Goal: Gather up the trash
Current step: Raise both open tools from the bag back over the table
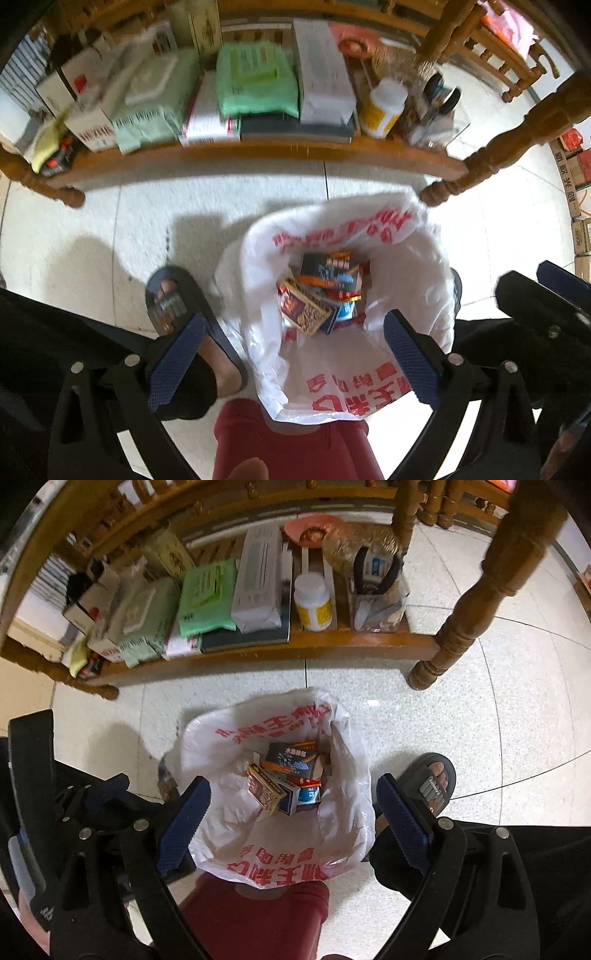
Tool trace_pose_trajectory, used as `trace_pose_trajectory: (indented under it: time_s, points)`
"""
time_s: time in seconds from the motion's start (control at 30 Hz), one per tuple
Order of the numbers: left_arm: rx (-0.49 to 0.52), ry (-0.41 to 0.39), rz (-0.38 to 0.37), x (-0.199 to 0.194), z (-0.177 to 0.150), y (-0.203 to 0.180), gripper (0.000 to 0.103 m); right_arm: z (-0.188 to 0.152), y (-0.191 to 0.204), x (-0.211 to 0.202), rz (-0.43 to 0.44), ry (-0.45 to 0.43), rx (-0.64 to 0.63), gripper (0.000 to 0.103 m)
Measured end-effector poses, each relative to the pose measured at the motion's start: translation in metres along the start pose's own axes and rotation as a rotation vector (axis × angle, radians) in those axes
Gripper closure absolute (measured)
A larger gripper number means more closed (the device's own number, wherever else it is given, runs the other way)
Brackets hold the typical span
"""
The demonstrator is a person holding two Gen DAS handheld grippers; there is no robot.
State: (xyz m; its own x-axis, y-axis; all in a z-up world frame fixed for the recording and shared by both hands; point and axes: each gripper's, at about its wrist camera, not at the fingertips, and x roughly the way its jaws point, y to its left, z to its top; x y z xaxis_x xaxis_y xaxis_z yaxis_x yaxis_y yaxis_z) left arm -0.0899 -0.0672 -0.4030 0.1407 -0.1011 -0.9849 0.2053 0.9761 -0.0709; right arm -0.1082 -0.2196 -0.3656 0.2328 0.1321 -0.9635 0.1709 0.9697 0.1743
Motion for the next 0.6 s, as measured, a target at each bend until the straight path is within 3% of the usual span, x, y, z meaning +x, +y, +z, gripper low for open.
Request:
trace_pose_trajectory:
  time_s: [0.3, 0.6]
  points:
    - [0.029, -0.181, -0.014, -0.074, 0.01, -0.003, 0.008, -0.003, -0.017, -0.08, 0.029, -0.128, 0.008, 0.014]
    - [0.027, -0.327, -0.056, -0.158, 0.034, -0.007, 0.008, 0.027, -0.004, -0.178, 0.026, -0.273, -0.142, 0.011]
